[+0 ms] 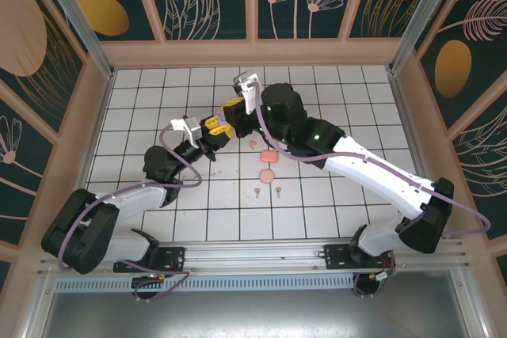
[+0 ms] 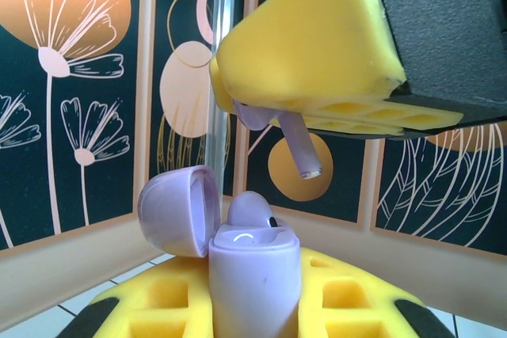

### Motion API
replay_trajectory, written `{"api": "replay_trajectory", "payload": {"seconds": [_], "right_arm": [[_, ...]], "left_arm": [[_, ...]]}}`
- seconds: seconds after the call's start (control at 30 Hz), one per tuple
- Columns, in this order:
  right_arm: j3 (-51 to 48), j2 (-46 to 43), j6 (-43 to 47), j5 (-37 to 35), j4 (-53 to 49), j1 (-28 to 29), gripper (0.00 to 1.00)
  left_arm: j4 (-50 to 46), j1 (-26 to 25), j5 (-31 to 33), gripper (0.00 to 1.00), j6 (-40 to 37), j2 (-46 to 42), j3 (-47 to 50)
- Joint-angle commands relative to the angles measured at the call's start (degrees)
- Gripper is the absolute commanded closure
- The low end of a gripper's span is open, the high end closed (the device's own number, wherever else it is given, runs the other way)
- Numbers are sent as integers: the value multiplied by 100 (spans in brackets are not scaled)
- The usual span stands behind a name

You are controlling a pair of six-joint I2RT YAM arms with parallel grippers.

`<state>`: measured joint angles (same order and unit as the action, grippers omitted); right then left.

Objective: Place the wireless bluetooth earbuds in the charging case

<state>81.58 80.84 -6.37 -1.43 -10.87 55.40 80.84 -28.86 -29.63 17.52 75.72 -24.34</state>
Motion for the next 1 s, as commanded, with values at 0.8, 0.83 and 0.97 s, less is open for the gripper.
{"api": "replay_trajectory", "payload": {"seconds": [0.8, 0.83, 0.97], "right_arm": [[-491, 56, 51, -117, 349, 151, 89], [-519, 45, 90, -138, 355, 173, 89], [-654, 24, 269, -186, 328, 232, 89]], "left_arm": [[695, -58, 60, 100, 309, -70, -185], [710, -58, 82, 100, 318, -73, -190], [723, -58, 150, 100, 348, -70, -203]]}}
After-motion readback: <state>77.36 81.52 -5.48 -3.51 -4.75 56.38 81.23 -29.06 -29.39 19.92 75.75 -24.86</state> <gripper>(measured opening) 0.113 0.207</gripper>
